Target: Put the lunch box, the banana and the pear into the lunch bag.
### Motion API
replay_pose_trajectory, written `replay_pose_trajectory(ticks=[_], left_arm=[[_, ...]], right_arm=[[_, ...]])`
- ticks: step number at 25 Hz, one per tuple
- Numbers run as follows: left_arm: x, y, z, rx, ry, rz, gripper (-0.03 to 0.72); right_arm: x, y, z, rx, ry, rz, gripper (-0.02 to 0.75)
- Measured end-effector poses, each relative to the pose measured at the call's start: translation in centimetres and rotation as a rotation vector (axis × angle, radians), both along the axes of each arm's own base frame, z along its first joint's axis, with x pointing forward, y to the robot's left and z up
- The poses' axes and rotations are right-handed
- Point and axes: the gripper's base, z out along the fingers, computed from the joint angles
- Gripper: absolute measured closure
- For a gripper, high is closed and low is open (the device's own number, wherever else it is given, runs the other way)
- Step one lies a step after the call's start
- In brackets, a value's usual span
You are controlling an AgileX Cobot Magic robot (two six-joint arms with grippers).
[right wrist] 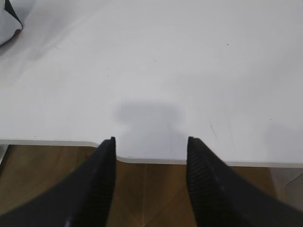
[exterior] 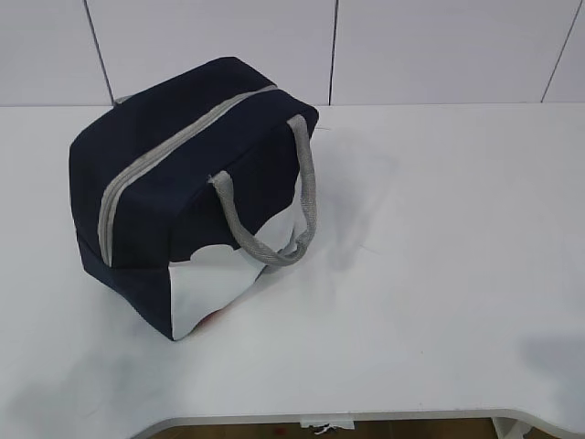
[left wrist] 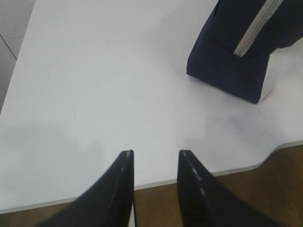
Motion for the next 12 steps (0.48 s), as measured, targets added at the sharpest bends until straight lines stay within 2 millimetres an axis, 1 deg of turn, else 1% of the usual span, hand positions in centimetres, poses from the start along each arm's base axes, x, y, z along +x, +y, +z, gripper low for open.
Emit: replay_pose_trajectory(ticks=[12], left_arm=[[0.0,-0.03,0.0,-0.003,0.0,-0.002,0.452]], right_arm=[[0.01,0.0,0.01,0.0,-0.002,0.0,0.356]])
